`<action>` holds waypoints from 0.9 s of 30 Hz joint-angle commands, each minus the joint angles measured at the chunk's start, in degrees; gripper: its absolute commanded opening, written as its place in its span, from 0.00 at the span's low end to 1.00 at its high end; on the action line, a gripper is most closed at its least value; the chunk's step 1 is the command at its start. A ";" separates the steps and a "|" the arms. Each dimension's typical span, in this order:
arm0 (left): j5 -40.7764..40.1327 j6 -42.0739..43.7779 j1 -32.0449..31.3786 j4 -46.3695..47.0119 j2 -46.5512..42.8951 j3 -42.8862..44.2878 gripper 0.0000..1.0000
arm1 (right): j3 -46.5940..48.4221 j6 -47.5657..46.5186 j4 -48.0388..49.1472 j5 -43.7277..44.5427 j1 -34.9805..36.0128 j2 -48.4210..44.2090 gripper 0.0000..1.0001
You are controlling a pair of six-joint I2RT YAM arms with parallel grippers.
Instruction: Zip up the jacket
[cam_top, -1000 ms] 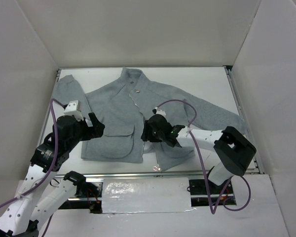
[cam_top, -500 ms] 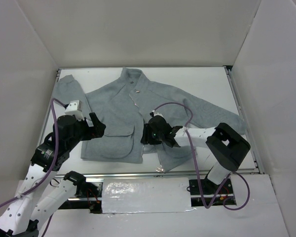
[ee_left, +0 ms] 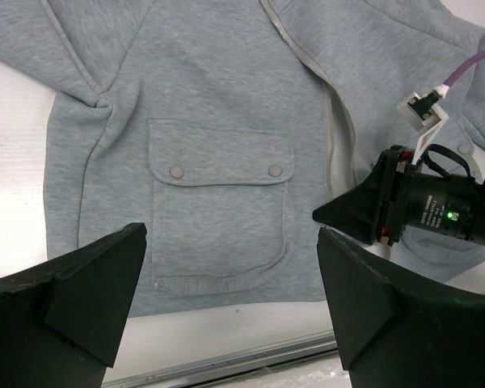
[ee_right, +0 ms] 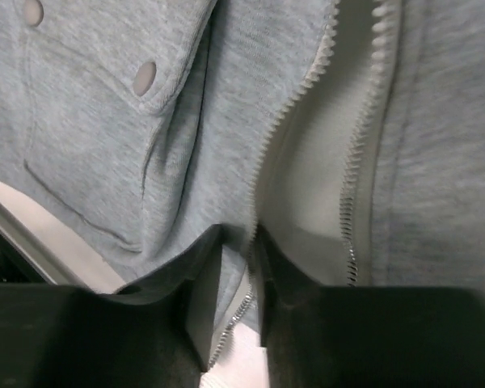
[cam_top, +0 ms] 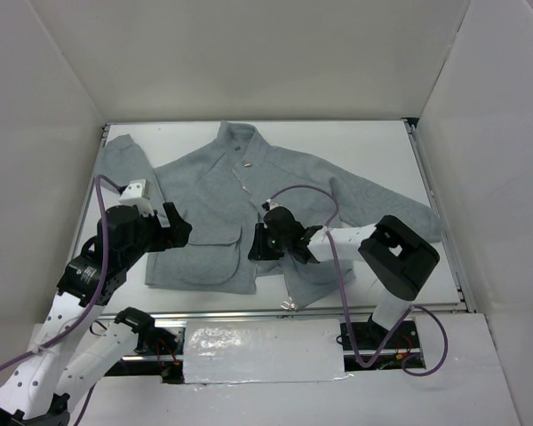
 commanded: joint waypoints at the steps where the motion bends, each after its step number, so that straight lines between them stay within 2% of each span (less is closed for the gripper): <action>1: 1.07 1.15 -0.15 2.21 -0.03 0.10 1.00 | 1.26 0.44 4.60 -3.51 -0.44 1.58 0.29; 2: 0.98 1.15 -0.15 2.30 -0.12 0.10 0.99 | 1.26 0.71 4.43 -3.52 -0.44 1.67 0.19; 6: 1.15 1.06 -0.15 2.47 -0.65 -0.17 0.99 | 0.56 2.20 4.34 -1.76 -0.62 -0.43 0.00; 11: 4.66 1.93 -0.15 3.78 -0.56 -0.17 0.99 | -1.46 4.04 6.00 -4.47 -0.70 -7.81 0.00; 15: 16.76 0.36 -0.24 6.59 -1.52 -1.31 0.98 | -4.89 8.97 13.55 -10.89 -0.88 -14.84 0.00; 17: 22.22 -2.27 -0.41 8.79 -2.23 -3.94 0.96 | -5.50 10.72 16.81 -14.58 -0.88 -15.99 0.00; 18: 27.56 -3.50 -0.41 11.93 -3.54 -5.34 0.95 | -5.50 11.34 17.51 -15.46 -0.88 -16.69 0.00; 21: 35.84 -8.86 -0.59 21.06 -7.67 -12.89 0.96 | -5.59 12.92 20.24 -17.75 -0.88 -16.79 0.00; 22: 37.09 -11.22 -0.85 23.11 -8.64 -16.91 0.96 | -5.59 13.36 21.38 -18.28 -0.88 -16.87 0.00; 27: 41.32 -15.28 -2.16 30.06 -12.68 -25.72 0.93 | -5.86 16.79 24.99 -21.45 -0.70 -16.88 0.00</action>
